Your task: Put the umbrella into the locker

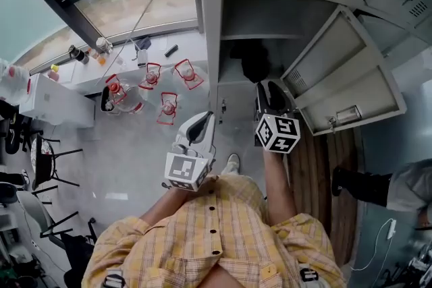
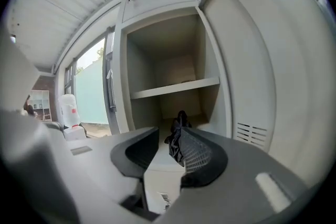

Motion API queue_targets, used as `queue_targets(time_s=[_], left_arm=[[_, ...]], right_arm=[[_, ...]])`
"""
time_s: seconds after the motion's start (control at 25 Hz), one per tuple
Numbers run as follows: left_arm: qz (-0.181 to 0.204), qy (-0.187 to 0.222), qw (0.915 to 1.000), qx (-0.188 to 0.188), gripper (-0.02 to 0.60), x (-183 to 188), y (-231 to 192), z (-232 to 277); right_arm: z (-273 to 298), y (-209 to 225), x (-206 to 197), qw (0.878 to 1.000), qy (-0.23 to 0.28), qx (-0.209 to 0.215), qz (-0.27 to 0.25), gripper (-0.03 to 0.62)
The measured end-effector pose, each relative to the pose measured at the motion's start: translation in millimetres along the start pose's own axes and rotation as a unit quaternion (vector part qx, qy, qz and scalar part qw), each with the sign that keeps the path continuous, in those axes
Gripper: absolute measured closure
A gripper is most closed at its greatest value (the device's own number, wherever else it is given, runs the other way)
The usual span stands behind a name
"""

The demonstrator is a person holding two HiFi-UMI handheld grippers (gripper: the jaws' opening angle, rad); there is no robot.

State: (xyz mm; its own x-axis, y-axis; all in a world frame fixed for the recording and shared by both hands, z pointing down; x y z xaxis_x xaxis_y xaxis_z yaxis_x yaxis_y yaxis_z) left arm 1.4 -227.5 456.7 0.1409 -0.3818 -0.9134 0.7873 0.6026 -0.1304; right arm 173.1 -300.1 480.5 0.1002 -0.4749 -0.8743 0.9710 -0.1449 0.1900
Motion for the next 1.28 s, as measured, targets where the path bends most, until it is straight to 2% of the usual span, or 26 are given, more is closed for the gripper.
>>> queue_targets(time_s=[0.08, 0.28, 0.72, 1.28], left_arm=[[0.000, 0.003, 1.0000, -0.008, 0.584, 0.5, 1.5, -1.5], [0.006, 0.007, 0.9997, -0.022, 0.584, 1.9, 4.4, -5.8], [0.025, 0.017, 0.9987, -0.041, 0.584, 2.3, 10.9, -5.2], [0.041, 0.017, 0.9975, -0.056, 0.584, 5.8, 21.2, 0.6]], right_arm=[[-11.3, -3.7, -1.5, 1.000, 0.008, -0.005, 0.000, 0.518], [-32.1, -13.3, -6.7, 1.000, 0.017, -0.023, -0.006, 0.597], [-69.7, -29.8, -17.3, 0.999, 0.025, -0.036, -0.009, 0.602], [-87.3, -44.0, -31.1, 0.999, 0.025, -0.026, -0.007, 0.602]])
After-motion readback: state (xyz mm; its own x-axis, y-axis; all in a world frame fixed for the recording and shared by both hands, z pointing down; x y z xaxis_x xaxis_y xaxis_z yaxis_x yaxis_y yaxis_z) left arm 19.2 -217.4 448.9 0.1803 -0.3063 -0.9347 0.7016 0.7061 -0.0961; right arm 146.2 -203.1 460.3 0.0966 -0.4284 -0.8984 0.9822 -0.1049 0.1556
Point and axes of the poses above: the fingertips, and each gripper's own axes: z forward along the fingers, y to its right, x out of its top, the point moved 1 cm from there along -z, backward along the fingers, and after that the axes turned 15 degrees about -y, right-handed, at the moved point
